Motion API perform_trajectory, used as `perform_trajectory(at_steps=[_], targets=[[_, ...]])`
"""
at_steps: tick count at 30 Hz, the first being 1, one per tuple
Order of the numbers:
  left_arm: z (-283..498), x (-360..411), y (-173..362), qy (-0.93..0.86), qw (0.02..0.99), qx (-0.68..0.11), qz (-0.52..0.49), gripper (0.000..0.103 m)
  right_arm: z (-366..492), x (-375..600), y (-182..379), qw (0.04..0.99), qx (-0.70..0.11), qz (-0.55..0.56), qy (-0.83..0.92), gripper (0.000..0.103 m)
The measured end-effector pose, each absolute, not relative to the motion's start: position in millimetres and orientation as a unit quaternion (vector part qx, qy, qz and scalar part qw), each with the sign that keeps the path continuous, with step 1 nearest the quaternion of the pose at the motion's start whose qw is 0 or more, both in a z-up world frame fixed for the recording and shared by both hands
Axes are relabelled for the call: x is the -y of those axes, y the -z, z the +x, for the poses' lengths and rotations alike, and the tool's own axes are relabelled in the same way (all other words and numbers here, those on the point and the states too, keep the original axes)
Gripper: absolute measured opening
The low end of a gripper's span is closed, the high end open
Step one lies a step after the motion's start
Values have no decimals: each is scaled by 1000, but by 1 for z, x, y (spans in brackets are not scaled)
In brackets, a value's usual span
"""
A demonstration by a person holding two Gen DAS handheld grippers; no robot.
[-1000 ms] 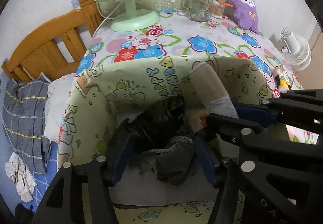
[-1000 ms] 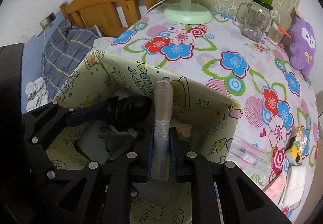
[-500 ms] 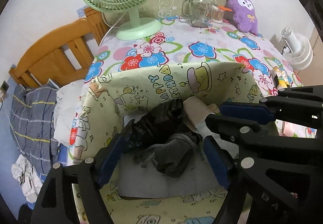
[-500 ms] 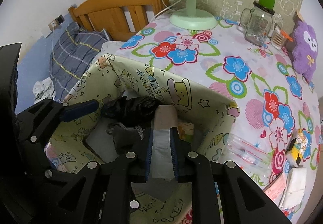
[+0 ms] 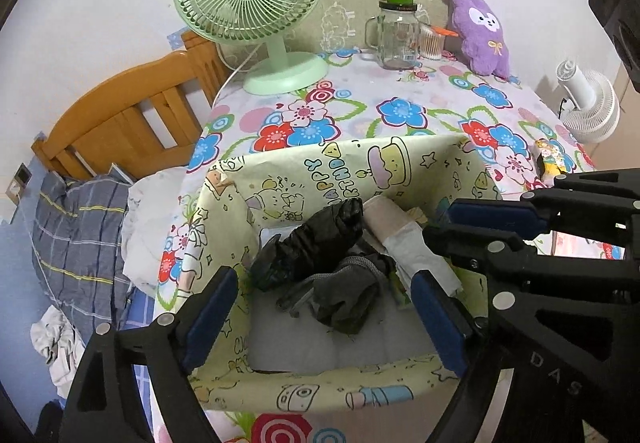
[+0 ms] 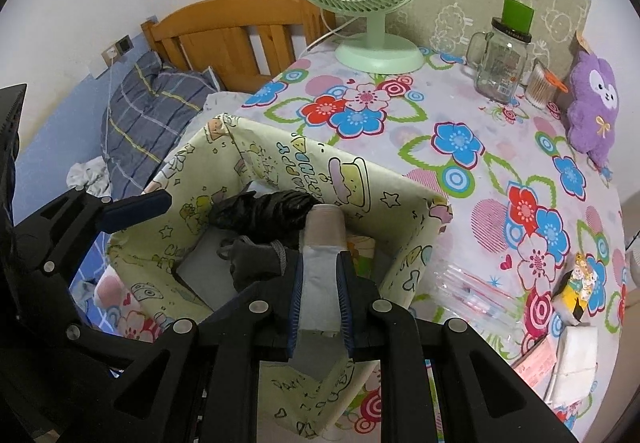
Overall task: Organize soft objects
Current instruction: 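Withdraw both open grippers from the box back over the table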
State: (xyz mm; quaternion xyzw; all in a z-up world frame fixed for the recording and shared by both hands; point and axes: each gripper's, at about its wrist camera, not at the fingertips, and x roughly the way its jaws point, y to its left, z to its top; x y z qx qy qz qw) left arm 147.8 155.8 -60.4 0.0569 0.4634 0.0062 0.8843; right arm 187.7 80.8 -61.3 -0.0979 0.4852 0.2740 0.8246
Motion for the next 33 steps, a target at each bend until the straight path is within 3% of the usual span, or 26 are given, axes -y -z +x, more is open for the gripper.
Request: perform_trajectory(at_steps=[24,25,26,28,29,30,33], targets=[[116,-115,28,1,912,-407,55,91,145,-26,23,868,-416,-92,-255,22],[114,-111,26,1,913,-403,57,90,143,-22,21,870,-414,-91,-251,24],[113,-107,25,0,914,-400,61,90,141,-18,20,873,-411,-90,-246,33],[111,-99,23,-6,917,-394,65,90,137,-7,16,883,-399,-86,-231,57],[109,-97,23,0,917,-393,62,90,133,1,12,891,-388,-80,-224,74],[108,-94,22,6,918,-392,55,90,130,6,9,896,-379,-77,-220,82],[106,-83,19,10,920,-388,53,90,121,21,1,907,-357,-77,-208,83]])
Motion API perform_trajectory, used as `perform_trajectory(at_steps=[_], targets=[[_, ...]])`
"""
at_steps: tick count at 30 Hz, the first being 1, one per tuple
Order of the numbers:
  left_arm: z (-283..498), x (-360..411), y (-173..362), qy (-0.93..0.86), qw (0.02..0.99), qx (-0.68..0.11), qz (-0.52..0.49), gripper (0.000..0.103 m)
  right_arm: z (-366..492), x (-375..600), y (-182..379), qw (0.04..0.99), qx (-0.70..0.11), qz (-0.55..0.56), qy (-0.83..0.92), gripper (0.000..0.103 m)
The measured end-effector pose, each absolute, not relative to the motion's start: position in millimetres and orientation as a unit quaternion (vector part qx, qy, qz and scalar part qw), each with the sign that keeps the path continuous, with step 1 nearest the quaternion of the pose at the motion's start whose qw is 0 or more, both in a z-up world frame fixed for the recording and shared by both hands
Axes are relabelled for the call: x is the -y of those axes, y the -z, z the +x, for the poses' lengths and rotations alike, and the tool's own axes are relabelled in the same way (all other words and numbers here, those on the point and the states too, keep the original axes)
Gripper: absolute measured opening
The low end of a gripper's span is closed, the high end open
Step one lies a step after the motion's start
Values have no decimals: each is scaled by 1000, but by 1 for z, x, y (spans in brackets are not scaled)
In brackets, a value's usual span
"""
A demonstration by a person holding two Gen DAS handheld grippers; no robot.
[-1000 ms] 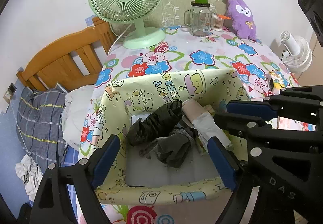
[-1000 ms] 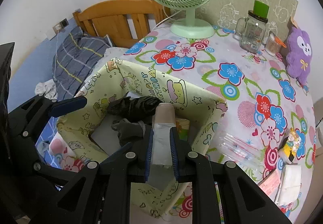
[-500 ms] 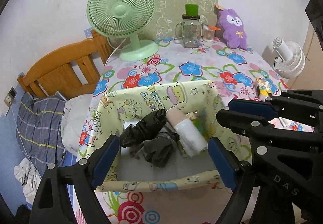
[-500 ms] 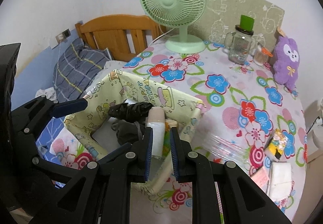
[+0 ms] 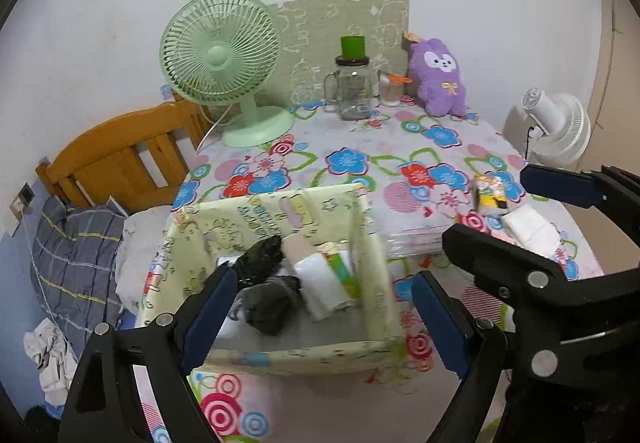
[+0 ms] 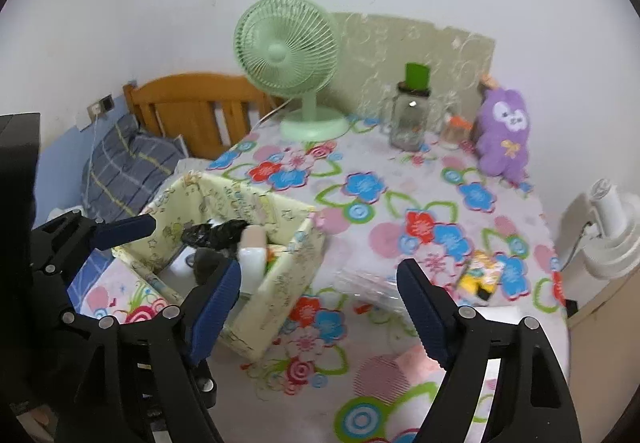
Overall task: Organize soft objects
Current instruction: 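Withdraw both open grippers from the box back over the table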
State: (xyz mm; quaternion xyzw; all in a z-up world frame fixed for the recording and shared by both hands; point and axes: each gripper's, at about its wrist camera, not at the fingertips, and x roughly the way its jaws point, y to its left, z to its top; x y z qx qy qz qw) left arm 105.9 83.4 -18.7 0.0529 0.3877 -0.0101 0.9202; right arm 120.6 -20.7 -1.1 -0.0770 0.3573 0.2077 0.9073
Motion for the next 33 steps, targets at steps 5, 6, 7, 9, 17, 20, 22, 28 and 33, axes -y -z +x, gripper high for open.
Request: perform_trajectory(at_steps=[5,6,7,9,17,20,22,28,33], targets=[[100,-62,15,21,923,-381,50,90,113,45,-4,914,-351,-65,-195,83],[99,-57,14,23,924,-378,50,90,111,51,-5,915,-350,-62,-191,83],[98,-54,14,24,925,-377,51,90,110,56,-5,916,-349,-60,-188,84],[97,-46,13,26,926,-374,50,90,106,67,-7,919,-346,-55,-179,88],[92,-9,10,41,929,-365,51,95,94,105,-10,930,-334,-39,-150,97],[90,4,8,43,932,-356,54,98,90,121,-11,933,-329,-33,-140,100],[90,12,8,43,933,-352,54,100,89,128,-11,935,-326,-31,-134,101],[90,31,9,48,936,-345,52,103,84,150,-10,941,-316,-25,-120,103],[90,44,13,53,937,-341,46,103,82,166,-6,942,-316,-8,-112,103]])
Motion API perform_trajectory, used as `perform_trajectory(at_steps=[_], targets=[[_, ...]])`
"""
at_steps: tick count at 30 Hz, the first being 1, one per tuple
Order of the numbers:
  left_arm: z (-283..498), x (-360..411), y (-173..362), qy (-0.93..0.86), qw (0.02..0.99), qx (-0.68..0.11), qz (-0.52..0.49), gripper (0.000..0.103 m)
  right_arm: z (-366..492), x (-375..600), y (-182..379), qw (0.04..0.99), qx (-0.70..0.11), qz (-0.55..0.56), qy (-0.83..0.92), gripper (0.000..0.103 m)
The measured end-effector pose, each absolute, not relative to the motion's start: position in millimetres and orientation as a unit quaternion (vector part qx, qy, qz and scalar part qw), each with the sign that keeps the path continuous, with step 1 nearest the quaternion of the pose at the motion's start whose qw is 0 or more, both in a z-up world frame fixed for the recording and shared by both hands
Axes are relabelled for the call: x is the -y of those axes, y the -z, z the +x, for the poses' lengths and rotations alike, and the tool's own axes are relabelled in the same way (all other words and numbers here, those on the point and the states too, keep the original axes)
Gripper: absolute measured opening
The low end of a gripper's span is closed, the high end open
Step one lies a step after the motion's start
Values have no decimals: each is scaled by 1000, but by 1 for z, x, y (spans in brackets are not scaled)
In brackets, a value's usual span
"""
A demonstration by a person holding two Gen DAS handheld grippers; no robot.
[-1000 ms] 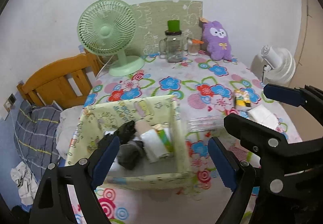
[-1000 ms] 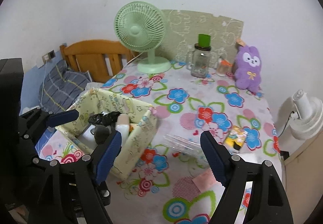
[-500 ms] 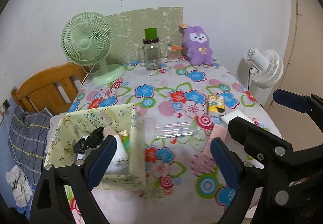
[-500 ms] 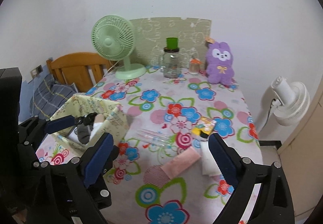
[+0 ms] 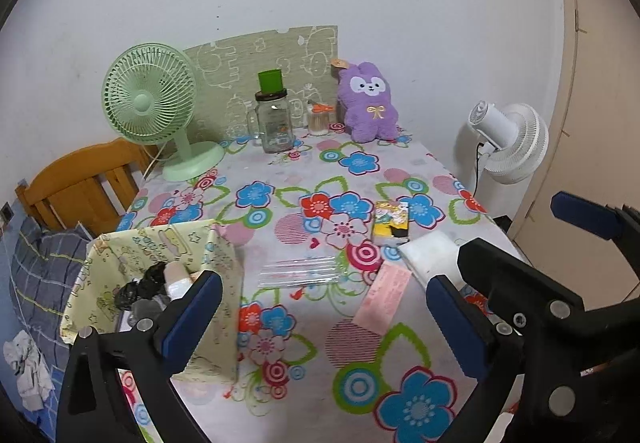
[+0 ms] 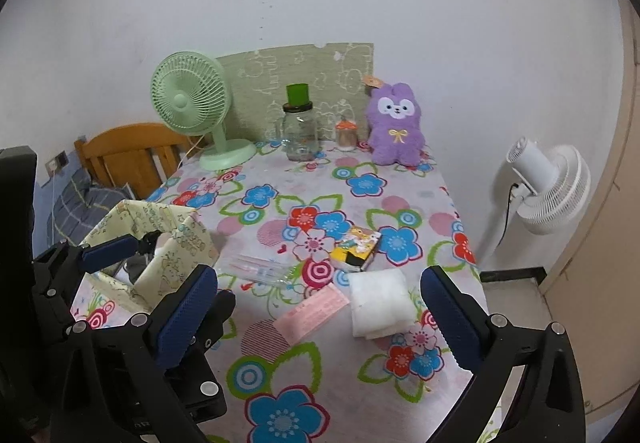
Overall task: Organize soft objects
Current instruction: 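Withdraw both open grippers from the box back over the table, then grasp the pink paper packet with left gripper while right gripper grasps the white towel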
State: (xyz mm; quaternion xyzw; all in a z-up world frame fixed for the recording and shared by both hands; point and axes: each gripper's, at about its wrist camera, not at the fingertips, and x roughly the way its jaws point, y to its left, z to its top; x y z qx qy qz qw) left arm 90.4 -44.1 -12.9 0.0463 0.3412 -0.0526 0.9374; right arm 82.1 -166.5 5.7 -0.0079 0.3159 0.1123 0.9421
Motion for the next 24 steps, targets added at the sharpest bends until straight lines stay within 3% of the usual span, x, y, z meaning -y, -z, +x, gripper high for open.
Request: perform_trajectory(at_steps=[12,24], targets=[[97,73,36,66,941,-328,54,103,91,194,18,938,-334,2,-95,103],[119,83,77,73,925,-369,53,103,113,202,60,925,-369,-2,-86,103]])
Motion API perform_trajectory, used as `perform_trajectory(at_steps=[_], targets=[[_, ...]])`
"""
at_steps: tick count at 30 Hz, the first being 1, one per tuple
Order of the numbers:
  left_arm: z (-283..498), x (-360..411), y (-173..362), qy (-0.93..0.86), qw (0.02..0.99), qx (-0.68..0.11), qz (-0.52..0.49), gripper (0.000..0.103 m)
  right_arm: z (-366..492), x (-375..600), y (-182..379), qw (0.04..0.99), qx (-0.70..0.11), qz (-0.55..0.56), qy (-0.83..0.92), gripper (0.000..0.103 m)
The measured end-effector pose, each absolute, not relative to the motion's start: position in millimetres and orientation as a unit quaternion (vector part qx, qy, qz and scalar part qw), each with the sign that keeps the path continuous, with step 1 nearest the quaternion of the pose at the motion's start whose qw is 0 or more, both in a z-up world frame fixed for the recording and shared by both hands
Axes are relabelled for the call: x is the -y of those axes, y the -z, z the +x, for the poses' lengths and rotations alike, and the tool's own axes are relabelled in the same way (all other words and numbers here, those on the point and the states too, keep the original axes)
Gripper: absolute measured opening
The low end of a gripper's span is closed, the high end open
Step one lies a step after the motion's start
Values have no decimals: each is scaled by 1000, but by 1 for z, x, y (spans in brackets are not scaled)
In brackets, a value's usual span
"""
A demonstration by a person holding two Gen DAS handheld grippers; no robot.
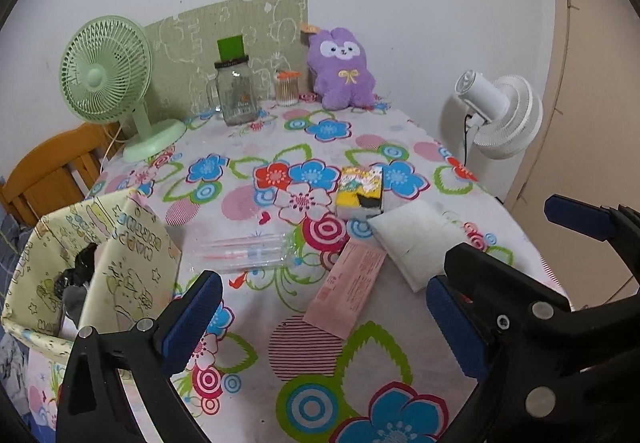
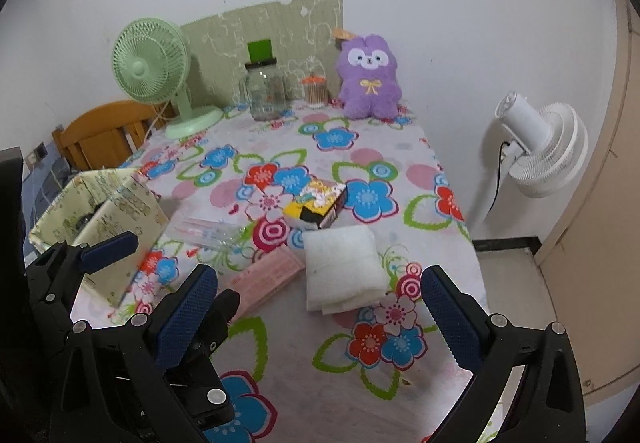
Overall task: Organize soft objects
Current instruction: 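Grasp the pink paper packet with left gripper while right gripper grasps the white towel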
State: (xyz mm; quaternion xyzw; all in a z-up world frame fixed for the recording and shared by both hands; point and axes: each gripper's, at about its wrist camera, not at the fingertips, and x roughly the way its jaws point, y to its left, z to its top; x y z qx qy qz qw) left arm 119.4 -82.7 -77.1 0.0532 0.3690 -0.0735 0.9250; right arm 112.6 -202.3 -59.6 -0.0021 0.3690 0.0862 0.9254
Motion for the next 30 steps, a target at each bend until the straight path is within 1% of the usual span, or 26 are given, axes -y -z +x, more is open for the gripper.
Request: perform_trajectory(at_steps=[11,14,16,18,21,23,25,26,28,30], targets=[[135,80,106,64,915,-394,55,102,135,207,95,911,-405,9,-79,103],[141,79,111,68,911,-404,48,97,142,207,102,907,-414,12,-77,103],[144,80,114,76,907,-412,43,88,147,209,106,905,-418,17,-77,103],[149,81,120,82,902,-421,41,87,152,209,109,903,-423,20,-76,103],[154,84,126,89,898,-429,41,81,160,208,114,900,-429,19,-76,103],[157,87,129,94,896,-433,40,80,166,207,117,898,-432,16,-77,103],[161,89,133,102,892,-438,37,72,169,207,119,897,-435,13,-76,103],[162,90,135,106,890,-441,35,70,171,207,121,896,-437,12,-76,103],[166,92,139,113,887,-447,33,60,175,207,123,895,-440,11,-75,103],[168,94,143,112,886,-449,36,55,178,207,127,892,-446,11,-76,103]])
